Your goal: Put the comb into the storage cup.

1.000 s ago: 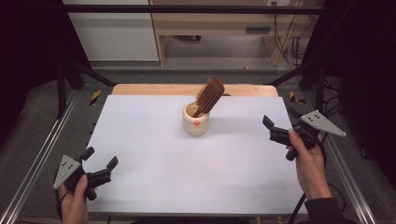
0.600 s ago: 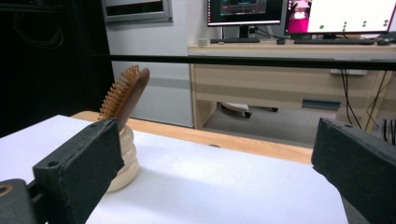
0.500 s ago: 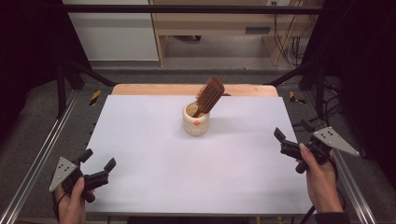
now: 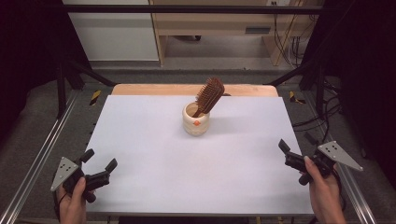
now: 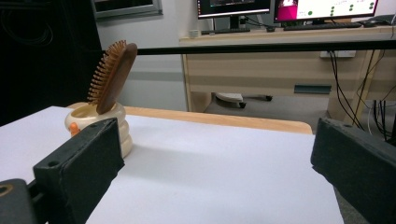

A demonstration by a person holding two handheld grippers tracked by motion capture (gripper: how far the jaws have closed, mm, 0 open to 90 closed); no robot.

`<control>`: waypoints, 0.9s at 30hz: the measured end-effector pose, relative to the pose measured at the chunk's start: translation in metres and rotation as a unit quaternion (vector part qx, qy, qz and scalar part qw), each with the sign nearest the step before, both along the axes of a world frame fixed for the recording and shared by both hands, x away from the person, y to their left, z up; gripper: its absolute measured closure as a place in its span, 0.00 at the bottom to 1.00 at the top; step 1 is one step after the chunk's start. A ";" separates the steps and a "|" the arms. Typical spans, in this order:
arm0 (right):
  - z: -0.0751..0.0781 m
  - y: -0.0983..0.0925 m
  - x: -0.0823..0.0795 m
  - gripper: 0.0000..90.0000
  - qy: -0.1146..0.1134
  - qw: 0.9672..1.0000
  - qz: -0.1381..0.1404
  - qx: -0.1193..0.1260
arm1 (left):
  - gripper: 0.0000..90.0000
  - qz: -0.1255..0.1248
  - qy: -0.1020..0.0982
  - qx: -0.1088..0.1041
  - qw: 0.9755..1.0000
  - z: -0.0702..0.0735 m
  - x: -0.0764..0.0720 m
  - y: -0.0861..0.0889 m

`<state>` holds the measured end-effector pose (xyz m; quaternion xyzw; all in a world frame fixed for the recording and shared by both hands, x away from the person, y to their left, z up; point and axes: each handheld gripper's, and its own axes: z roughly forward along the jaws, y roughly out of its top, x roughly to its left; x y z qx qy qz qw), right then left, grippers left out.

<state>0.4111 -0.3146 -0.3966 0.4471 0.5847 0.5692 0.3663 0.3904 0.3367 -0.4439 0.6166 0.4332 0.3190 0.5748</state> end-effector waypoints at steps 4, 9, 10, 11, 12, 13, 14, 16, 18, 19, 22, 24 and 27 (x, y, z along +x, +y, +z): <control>-0.007 -0.002 -0.005 0.03 0.003 1.000 -0.001 0.001 | 0.02 0.000 -0.001 0.001 1.000 0.001 0.000 -0.001; -0.017 -0.002 -0.010 0.03 0.010 1.000 0.001 -0.001 | 0.02 0.002 0.000 -0.004 1.000 0.000 0.000 0.000; -0.019 -0.002 -0.011 0.03 0.010 1.000 0.001 -0.001 | 0.02 0.001 0.000 -0.004 1.000 0.000 0.000 0.000; -0.021 -0.002 -0.012 0.03 0.011 1.000 0.000 -0.002 | 0.02 0.000 0.000 -0.004 1.000 0.000 0.000 0.000; -0.022 -0.002 -0.013 0.03 0.012 1.000 0.002 -0.002 | 0.02 -0.001 0.000 -0.002 1.000 0.001 0.000 0.000; -0.024 -0.002 -0.014 0.03 0.012 1.000 0.003 -0.003 | 0.02 -0.001 -0.002 -0.001 1.000 0.001 0.000 -0.001; -0.026 -0.002 -0.015 0.03 0.014 1.000 0.004 -0.003 | 0.02 -0.001 -0.002 -0.001 1.000 0.001 0.000 -0.001; -0.031 -0.002 -0.016 0.03 0.017 1.000 0.004 -0.005 | 0.02 0.000 -0.001 -0.002 1.000 0.001 0.000 -0.001; -0.034 -0.002 -0.018 0.03 0.019 1.000 0.006 -0.004 | 0.02 0.000 0.000 -0.002 1.000 0.000 0.001 0.000; -0.037 -0.002 -0.019 0.03 0.020 1.000 0.006 -0.004 | 0.02 0.000 0.000 -0.002 1.000 0.000 0.001 -0.001; -0.041 -0.001 -0.021 0.03 0.022 1.000 0.010 -0.005 | 0.02 -0.001 0.000 0.000 1.000 0.000 0.000 -0.001; -0.043 0.000 -0.022 0.03 0.023 1.000 0.013 -0.010 | 0.02 -0.001 -0.001 0.000 1.000 0.001 0.000 -0.002; -0.045 0.003 -0.023 0.03 0.026 0.999 0.018 -0.014 | 0.02 -0.001 -0.001 -0.001 1.000 0.000 0.000 -0.002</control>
